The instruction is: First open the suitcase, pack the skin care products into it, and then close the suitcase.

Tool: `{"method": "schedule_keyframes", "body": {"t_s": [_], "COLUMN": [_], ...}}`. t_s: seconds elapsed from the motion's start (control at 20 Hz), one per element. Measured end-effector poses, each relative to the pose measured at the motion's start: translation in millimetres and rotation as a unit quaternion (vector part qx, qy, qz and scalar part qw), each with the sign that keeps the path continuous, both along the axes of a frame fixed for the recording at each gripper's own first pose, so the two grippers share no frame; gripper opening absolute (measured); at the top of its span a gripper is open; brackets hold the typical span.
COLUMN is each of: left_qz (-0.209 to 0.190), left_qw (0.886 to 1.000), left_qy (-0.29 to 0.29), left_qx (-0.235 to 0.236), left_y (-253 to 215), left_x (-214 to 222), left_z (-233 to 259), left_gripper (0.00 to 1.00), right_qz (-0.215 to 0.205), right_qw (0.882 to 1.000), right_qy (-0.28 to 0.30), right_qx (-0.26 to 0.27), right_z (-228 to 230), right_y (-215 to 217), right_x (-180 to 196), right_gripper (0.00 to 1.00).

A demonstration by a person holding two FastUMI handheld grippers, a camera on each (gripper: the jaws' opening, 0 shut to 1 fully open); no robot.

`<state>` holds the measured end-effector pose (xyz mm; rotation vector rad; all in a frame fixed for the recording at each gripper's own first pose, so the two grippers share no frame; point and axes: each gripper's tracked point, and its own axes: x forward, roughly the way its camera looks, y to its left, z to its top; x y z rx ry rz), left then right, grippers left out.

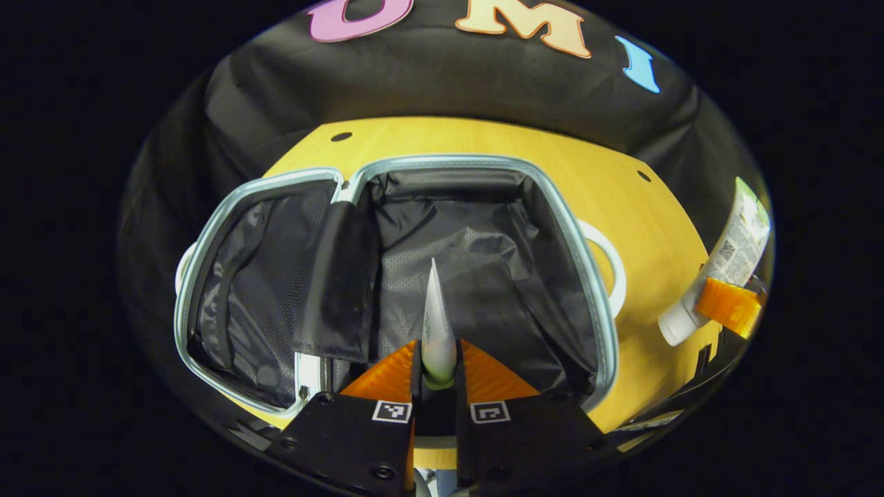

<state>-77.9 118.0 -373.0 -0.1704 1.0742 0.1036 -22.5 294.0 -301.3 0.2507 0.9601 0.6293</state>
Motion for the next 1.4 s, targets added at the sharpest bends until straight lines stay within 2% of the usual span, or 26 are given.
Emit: {"method": "schedule_keyframes", "body": {"t_s": [0.05, 0.1, 0.2, 0.25, 0.3, 0.35, 0.5, 0.55, 0.7, 0.8, 0.85, 0.95, 1.2, 1.4], "left_qz": [-0.002, -0.003, -0.016, -0.021, -0.027, -0.032, -0.047, -0.052, -0.034, -0.017, -0.005, 0.018, 0.087, 0.136], "left_qw": [1.0, 1.0, 0.999, 0.999, 0.998, 0.997, 0.992, 0.99, 0.985, 0.983, 0.983, 0.982, 0.976, 0.97], "left_qy": [0.006, -0.001, -0.017, -0.024, -0.036, -0.052, -0.106, -0.124, -0.166, -0.181, -0.183, -0.189, -0.191, -0.181], "left_qx": [-0.005, -0.008, -0.027, -0.03, -0.035, -0.038, -0.045, -0.044, -0.022, -0.015, -0.006, 0.018, 0.059, 0.094], "left_y": [2, 4, 0, 0, -2, -3, 1, 5, 36, 62, 78, 117, 210, 280], "left_x": [1, 4, 11, 14, 17, 22, 35, 39, 51, 51, 50, 48, 32, 13], "left_z": [-6, -8, -9, -8, -4, 2, 28, 38, 69, 82, 86, 85, 90, 91], "left_gripper": [0.15, 0.17, 0.19, 0.21, 0.22, 0.27, 0.7, 0.89, 0.9, 0.92, 0.92, 0.93, 0.95, 0.95], "right_qz": [0.011, 0.018, 0.029, 0.034, 0.038, 0.037, 0.036, 0.035, 0.029, 0.021, 0.016, -0.001, -0.037, -0.058], "right_qw": [1.0, 1.0, 0.999, 0.998, 0.997, 0.997, 0.995, 0.994, 0.992, 0.991, 0.992, 0.994, 0.998, 0.997], "right_qy": [0.006, 0.013, 0.03, 0.042, 0.054, 0.065, 0.088, 0.093, 0.11, 0.108, 0.105, 0.085, 0.03, -0.037], "right_qx": [0.0, -0.001, -0.01, -0.018, -0.025, -0.033, -0.043, -0.047, -0.062, -0.071, -0.072, -0.065, -0.028, -0.02], "right_z": [-2, -5, -15, -22, -31, -39, -53, -57, -70, -72, -69, -61, -35, 0], "right_y": [12, 23, 39, 44, 49, 53, 68, 73, 83, 86, 88, 93, 105, 96], "right_x": [-4, -7, -15, -18, -21, -22, -24, -25, -25, -22, -19, -6, 28, 57], "right_gripper": [0.27, 0.31, 0.27, 0.31, 0.31, 0.31, 0.31, 0.31, 0.3, 0.39, 0.4, 0.31, 0.97, 0.98]}}
